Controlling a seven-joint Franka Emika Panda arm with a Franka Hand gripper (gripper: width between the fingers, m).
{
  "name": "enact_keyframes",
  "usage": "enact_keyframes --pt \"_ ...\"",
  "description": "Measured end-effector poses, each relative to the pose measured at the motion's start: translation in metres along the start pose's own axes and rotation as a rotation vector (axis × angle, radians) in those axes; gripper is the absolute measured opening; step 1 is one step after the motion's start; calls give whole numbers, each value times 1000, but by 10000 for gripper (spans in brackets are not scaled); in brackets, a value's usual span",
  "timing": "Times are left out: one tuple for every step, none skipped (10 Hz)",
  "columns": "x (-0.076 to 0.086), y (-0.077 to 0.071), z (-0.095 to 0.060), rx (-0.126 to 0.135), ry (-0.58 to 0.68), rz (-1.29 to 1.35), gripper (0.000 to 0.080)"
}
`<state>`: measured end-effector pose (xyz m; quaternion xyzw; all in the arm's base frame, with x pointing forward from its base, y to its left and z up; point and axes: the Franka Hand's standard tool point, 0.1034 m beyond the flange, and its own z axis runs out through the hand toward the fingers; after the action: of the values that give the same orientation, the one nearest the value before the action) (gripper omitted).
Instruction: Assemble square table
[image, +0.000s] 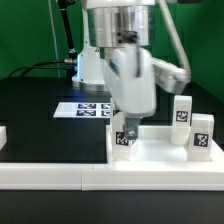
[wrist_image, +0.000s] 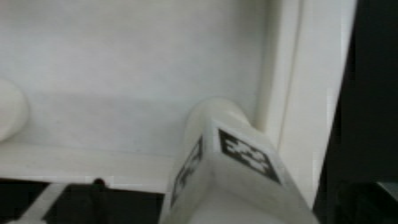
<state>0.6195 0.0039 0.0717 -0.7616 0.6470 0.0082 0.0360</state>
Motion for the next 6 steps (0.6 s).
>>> enact_keyframes --pt "1 0 0 0 1 -68 645" --pt "0 0 0 -2 4 -138 649" --pt "-2 -1 1 -8 25 -313 649" --pt "-4 -2 2 -6 40 -481 649" --pt "-6 -6 3 -9 68 -650 649" --pt "-7 -8 4 -10 81 -827 649"
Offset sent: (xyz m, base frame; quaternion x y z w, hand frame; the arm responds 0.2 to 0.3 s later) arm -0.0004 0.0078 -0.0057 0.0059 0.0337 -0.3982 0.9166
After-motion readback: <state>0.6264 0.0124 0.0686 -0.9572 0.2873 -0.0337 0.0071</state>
